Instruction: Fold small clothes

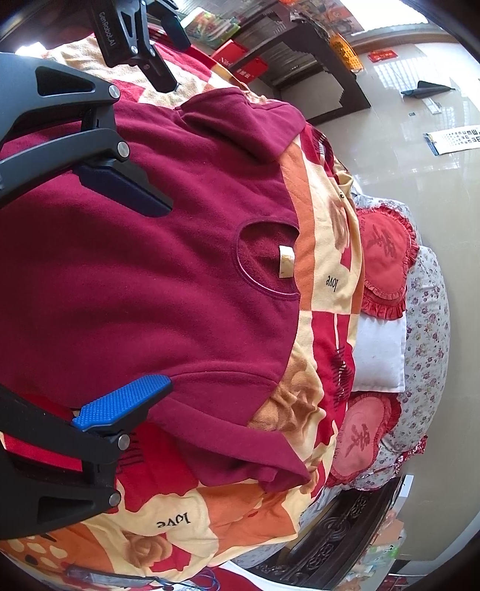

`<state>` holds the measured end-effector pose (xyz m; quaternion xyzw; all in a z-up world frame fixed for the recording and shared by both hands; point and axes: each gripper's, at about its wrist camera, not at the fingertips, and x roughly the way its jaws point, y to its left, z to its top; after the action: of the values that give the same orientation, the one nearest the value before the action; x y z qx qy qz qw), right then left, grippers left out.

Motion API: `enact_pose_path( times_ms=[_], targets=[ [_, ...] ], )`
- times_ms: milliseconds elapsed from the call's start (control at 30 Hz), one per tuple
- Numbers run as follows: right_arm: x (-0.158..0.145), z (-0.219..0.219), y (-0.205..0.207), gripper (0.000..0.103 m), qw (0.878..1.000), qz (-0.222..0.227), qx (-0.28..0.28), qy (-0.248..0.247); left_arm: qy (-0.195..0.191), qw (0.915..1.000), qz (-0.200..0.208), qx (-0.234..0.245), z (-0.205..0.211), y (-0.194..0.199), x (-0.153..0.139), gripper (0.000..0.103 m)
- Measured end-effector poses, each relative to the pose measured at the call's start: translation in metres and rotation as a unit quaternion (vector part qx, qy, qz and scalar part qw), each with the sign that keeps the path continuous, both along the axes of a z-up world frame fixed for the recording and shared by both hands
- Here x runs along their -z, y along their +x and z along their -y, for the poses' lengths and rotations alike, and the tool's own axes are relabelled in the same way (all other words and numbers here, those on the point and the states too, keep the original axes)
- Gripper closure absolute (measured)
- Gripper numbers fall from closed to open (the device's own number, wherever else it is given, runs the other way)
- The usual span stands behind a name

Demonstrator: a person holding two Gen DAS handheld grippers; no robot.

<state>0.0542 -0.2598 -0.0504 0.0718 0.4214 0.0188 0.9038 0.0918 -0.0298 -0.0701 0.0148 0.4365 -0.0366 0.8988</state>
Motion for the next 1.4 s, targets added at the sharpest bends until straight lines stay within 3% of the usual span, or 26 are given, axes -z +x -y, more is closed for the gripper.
enact_pose_path(
  times_ms=[433, 833, 1400],
  targets=[
    [0.008, 0.002, 0.001, 0.03, 1.0, -0.007, 0.002, -0.003, -0.001, 1.0, -0.005, 0.001, 0.004, 0.001, 0.01, 0.001],
    [0.02, 0.001, 0.005, 0.03, 1.0, -0.02, 0.001, -0.007, -0.006, 0.9994, -0.018, -0.028, -0.013, 0.008, 0.026, 0.001],
    [0.02, -0.017, 0.01, 0.03, 0.999, -0.024, -0.019, -0.01, -0.007, 0.9993, -0.019, -0.033, -0.02, 0.009, 0.028, 0.001]
  ],
)
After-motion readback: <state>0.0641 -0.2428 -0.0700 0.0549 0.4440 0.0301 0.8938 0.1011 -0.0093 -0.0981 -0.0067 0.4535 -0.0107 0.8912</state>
